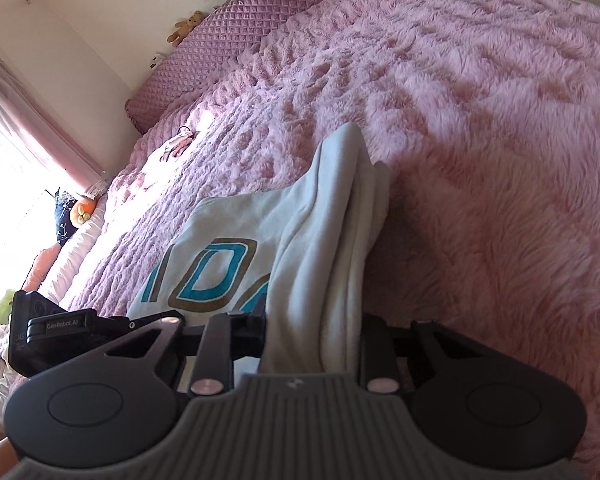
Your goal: Fold small clothes
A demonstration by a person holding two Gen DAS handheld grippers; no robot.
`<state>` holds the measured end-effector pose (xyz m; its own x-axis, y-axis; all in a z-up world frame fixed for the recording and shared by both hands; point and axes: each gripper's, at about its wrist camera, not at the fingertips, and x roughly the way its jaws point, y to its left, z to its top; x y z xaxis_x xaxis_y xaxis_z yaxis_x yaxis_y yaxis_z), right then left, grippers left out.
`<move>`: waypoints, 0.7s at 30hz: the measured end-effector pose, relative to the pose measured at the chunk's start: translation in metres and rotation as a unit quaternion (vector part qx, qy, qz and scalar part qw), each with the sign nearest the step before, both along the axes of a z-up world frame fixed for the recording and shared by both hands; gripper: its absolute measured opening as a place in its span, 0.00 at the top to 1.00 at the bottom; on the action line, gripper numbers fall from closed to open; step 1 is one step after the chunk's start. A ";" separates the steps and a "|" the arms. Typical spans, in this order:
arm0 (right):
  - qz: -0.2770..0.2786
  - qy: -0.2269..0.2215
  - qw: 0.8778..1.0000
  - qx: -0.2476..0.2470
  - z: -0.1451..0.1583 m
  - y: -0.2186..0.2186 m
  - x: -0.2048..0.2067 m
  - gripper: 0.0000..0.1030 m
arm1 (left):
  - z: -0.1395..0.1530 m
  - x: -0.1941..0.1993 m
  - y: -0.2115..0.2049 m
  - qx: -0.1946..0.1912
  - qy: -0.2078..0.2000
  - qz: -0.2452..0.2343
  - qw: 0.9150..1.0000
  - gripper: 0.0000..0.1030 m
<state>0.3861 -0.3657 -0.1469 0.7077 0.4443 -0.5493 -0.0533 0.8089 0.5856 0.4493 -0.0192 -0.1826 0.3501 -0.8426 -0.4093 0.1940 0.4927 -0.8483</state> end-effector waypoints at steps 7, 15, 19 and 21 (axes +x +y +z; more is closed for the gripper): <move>0.015 -0.027 0.999 -0.012 0.047 0.026 -0.018 0.79 | 0.039 -0.019 0.016 -0.005 -0.026 0.006 1.000 0.68; 0.053 -0.058 0.997 -0.017 0.106 0.083 -0.044 0.79 | 0.096 -0.057 0.071 -0.003 -0.061 0.033 0.998 0.68; 0.073 -0.068 0.995 -0.010 0.128 0.123 -0.058 0.79 | 0.118 -0.079 0.105 0.011 -0.073 0.049 0.996 0.68; 0.082 -0.072 0.994 -0.007 0.136 0.143 -0.067 0.79 | 0.126 -0.089 0.119 0.021 -0.081 0.054 0.995 0.68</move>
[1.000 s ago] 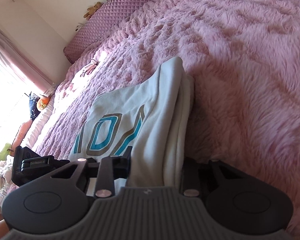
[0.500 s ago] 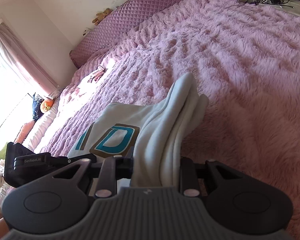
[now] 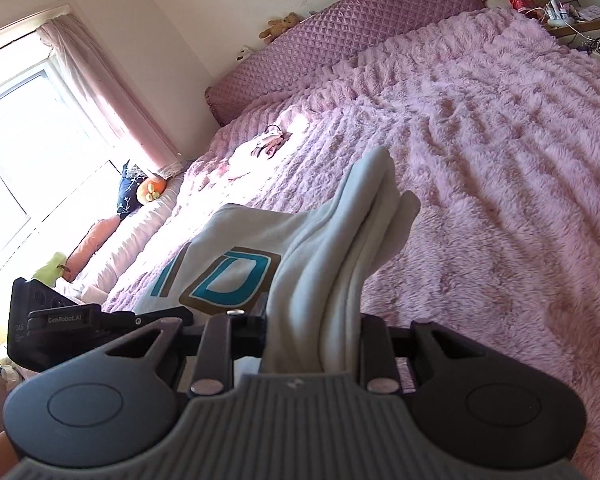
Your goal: Fold small clothes
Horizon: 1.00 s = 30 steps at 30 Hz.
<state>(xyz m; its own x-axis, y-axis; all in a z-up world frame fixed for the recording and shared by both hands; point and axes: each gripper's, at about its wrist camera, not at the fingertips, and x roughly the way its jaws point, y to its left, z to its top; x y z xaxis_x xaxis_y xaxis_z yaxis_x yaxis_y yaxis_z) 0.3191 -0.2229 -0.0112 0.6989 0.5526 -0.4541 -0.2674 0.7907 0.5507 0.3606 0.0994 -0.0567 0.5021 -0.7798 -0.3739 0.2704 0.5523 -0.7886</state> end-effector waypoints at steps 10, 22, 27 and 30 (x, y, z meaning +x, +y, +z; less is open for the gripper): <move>0.035 0.012 0.999 -0.004 -0.011 0.075 -0.024 0.79 | -0.026 -0.026 0.066 -0.006 0.015 0.027 1.000 0.68; 0.028 0.095 0.995 -0.010 -0.114 0.098 -0.006 0.79 | -0.134 -0.012 0.099 -0.030 0.090 0.043 0.995 0.68; 0.028 0.104 0.994 -0.001 -0.140 0.085 -0.003 0.79 | -0.160 -0.012 0.109 -0.059 0.103 0.052 0.992 0.68; 0.040 0.101 0.994 -0.008 -0.145 0.083 0.000 0.73 | -0.164 -0.012 0.116 -0.057 0.118 0.062 0.989 0.63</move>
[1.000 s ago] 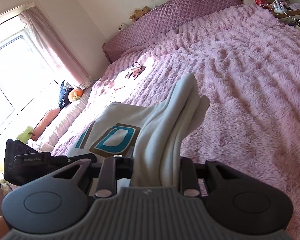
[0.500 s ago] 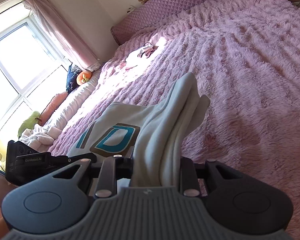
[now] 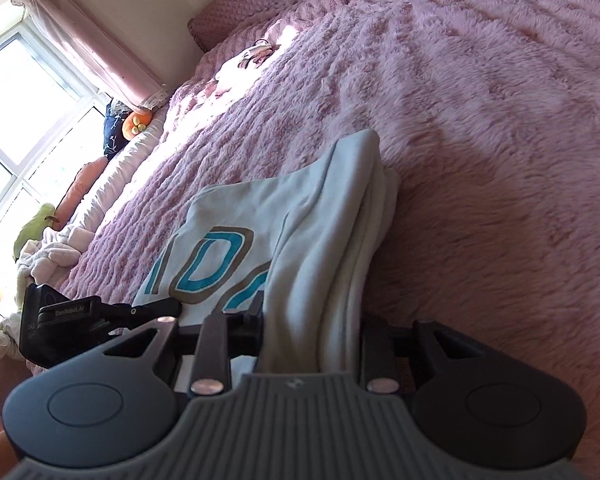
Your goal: Fold small clothes
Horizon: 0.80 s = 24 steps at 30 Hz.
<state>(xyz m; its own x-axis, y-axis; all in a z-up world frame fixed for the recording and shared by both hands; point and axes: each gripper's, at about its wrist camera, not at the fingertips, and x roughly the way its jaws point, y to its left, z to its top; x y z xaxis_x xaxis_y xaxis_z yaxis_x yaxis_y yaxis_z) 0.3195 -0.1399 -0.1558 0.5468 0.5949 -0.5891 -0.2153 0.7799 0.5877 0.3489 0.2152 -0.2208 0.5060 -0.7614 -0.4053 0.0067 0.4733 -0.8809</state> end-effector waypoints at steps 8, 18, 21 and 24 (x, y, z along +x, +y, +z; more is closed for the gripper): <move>0.001 -0.026 0.999 -0.037 0.025 -0.023 0.003 0.60 | 0.056 -0.015 0.033 0.120 -0.032 0.037 0.992 0.51; 0.021 -0.129 0.990 -0.056 0.068 0.008 0.039 0.64 | 0.086 0.025 0.013 0.065 -0.103 0.046 0.991 0.45; 0.026 -0.120 0.991 -0.055 0.056 0.018 0.056 0.64 | 0.068 0.042 0.003 0.063 -0.092 0.043 0.993 0.45; 0.015 -0.097 0.994 -0.057 0.036 0.021 0.074 0.64 | 0.047 0.059 0.000 0.074 -0.072 0.045 0.994 0.45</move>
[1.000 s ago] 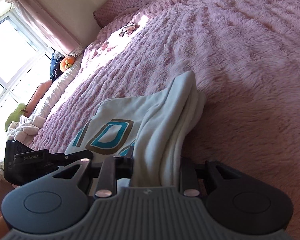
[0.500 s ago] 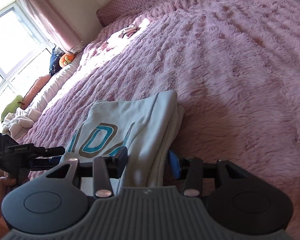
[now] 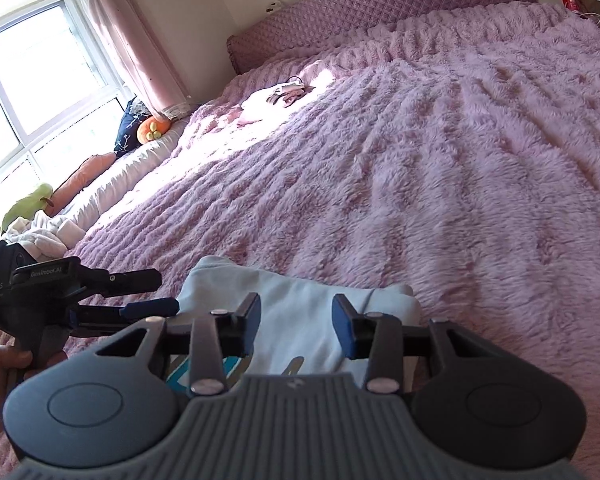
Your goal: Fold small clothes
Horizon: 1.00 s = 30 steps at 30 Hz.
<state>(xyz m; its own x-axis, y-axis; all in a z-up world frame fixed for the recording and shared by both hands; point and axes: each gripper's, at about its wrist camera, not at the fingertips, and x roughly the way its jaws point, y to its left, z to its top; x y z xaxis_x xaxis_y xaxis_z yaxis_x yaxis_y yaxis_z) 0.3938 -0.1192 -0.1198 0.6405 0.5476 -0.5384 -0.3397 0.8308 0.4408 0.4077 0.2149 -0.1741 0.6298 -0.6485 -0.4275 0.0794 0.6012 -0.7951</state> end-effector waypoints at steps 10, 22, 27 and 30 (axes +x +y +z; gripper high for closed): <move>-0.027 0.046 0.998 0.035 -0.039 -0.018 0.025 0.78 | -0.033 0.005 0.016 -0.027 0.028 0.018 0.999 0.58; 0.080 -0.023 0.996 0.015 0.039 -0.036 -0.136 0.63 | 0.048 -0.145 -0.005 0.005 -0.070 -0.032 0.997 0.40; 0.084 -0.022 0.996 -0.028 0.028 -0.035 -0.196 0.63 | 0.045 -0.201 -0.021 0.034 -0.070 -0.020 0.997 0.40; 0.071 -0.012 0.997 -0.033 0.021 -0.036 -0.213 0.63 | 0.037 -0.221 -0.028 0.044 -0.063 -0.005 0.997 0.40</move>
